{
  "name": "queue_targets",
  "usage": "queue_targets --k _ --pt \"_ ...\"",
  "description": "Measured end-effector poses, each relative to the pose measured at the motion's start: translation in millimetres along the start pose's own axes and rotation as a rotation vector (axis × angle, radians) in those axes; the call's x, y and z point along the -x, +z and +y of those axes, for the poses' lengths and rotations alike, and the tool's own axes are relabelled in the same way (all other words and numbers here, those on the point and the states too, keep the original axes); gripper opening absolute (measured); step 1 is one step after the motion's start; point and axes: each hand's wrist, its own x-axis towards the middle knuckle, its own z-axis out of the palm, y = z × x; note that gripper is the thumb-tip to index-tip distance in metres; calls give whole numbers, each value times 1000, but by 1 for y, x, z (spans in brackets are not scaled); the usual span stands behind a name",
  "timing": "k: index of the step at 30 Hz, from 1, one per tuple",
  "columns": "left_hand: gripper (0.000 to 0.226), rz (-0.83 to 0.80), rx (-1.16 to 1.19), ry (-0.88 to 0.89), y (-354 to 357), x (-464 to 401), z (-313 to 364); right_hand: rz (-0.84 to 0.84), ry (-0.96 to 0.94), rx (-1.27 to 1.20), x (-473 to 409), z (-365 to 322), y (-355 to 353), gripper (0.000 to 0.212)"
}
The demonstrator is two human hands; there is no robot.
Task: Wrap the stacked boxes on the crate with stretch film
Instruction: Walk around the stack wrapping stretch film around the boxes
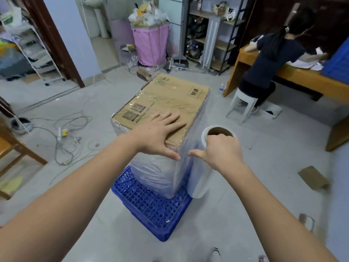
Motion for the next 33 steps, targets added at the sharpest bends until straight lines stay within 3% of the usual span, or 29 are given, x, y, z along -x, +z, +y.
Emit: queue_targets --k 5,11,16,22,29,33 --pt "115 91 -97 9 10 0 3 -12 -22 -30 12 10 3 56" --pt "111 122 -110 11 14 1 2 -51 -196 -16 41 3 -1 52" --pt "109 127 -100 8 14 1 2 -103 -390 -17 64 -13 -15 53" --pt "106 141 -110 7 16 1 2 -46 -676 -111 81 -36 -3 47" --pt "106 134 -97 -5 14 1 2 -107 -534 -104 97 -57 -11 23" --pt "106 132 -90 -11 14 2 3 -43 -378 -112 101 -78 -12 55"
